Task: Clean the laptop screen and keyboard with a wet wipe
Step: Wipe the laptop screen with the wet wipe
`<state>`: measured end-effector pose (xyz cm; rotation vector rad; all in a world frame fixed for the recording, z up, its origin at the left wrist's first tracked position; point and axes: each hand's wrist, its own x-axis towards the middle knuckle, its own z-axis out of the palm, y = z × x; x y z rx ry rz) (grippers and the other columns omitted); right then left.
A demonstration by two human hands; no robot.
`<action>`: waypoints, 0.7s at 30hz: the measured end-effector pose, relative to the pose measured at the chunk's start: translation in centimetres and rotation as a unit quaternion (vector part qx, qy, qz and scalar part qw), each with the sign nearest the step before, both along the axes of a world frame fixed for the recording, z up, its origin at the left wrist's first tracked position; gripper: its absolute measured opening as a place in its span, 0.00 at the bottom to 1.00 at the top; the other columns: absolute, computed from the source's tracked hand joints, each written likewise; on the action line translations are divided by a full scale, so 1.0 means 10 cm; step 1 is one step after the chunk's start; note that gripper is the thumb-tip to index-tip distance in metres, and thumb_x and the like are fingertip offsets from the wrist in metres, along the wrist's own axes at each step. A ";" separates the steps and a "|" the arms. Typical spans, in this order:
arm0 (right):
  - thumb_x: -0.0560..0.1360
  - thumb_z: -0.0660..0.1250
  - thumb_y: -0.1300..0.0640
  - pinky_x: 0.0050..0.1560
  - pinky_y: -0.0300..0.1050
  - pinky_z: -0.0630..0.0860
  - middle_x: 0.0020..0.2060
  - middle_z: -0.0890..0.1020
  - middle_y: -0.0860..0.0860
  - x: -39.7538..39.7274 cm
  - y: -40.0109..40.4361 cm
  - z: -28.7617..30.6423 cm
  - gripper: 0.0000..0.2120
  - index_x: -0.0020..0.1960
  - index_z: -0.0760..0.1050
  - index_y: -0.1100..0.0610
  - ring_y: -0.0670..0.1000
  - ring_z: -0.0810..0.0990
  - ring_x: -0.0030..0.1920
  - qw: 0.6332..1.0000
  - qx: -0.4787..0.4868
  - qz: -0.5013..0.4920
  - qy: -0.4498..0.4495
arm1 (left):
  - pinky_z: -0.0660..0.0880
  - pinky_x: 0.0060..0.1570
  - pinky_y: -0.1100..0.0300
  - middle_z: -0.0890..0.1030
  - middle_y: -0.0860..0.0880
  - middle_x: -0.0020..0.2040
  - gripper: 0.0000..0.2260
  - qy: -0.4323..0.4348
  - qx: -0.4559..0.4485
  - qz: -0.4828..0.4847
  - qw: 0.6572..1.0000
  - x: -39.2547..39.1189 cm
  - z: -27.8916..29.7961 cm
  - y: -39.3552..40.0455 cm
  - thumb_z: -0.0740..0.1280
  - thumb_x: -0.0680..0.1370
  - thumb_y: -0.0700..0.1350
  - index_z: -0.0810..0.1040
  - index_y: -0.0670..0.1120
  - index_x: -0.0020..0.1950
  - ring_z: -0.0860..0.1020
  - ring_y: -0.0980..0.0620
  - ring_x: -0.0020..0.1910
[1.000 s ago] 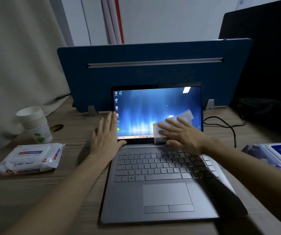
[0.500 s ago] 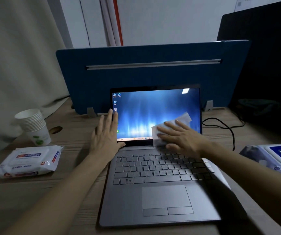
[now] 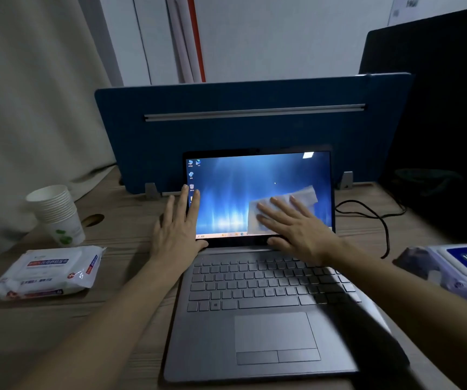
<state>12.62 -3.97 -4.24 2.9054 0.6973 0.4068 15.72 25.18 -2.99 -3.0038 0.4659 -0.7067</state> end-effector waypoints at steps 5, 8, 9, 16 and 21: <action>0.80 0.40 0.35 0.77 0.53 0.38 0.78 0.44 0.42 0.11 -0.17 0.20 0.30 0.79 0.48 0.44 0.49 0.39 0.79 1.000 0.003 -0.011 -0.018 | 0.64 0.68 0.49 0.40 0.49 0.80 0.53 0.001 -0.001 -0.001 1.000 0.01 -0.01 0.01 0.73 0.69 0.61 0.37 0.51 0.78 0.48 0.43 0.78; 0.78 0.39 0.35 0.77 0.54 0.39 0.79 0.45 0.44 0.29 -0.16 0.50 0.32 0.79 0.50 0.46 0.51 0.41 0.79 0.997 0.055 -0.046 -0.040 | 0.64 0.68 0.49 0.39 0.49 0.80 0.53 0.003 -0.002 0.003 1.000 0.00 -0.01 0.00 0.73 0.69 0.61 0.36 0.51 0.78 0.48 0.43 0.78; 0.78 0.38 0.34 0.77 0.54 0.39 0.78 0.45 0.44 0.33 -0.13 0.55 0.33 0.79 0.51 0.47 0.51 0.42 0.79 0.995 0.069 -0.053 -0.044 | 0.64 0.68 0.49 0.39 0.49 0.80 0.53 0.004 -0.001 0.004 1.000 -0.01 -0.01 0.00 0.73 0.69 0.61 0.36 0.51 0.78 0.48 0.43 0.78; 0.80 0.42 0.36 0.77 0.56 0.35 0.78 0.43 0.43 0.11 0.03 0.11 0.30 0.79 0.47 0.46 0.50 0.37 0.78 0.999 0.023 -0.008 -0.023 | 0.65 0.67 0.48 0.40 0.49 0.80 0.53 0.002 0.001 -0.001 1.000 0.00 -0.01 0.01 0.73 0.69 0.61 0.38 0.51 0.78 0.49 0.43 0.78; 0.80 0.41 0.36 0.77 0.54 0.37 0.78 0.44 0.43 0.13 -0.19 0.22 0.30 0.79 0.46 0.44 0.50 0.38 0.78 1.000 -0.013 -0.009 -0.027 | 0.64 0.67 0.48 0.41 0.49 0.80 0.53 0.001 -0.003 -0.005 1.000 0.01 -0.02 0.02 0.73 0.69 0.61 0.39 0.51 0.79 0.49 0.43 0.78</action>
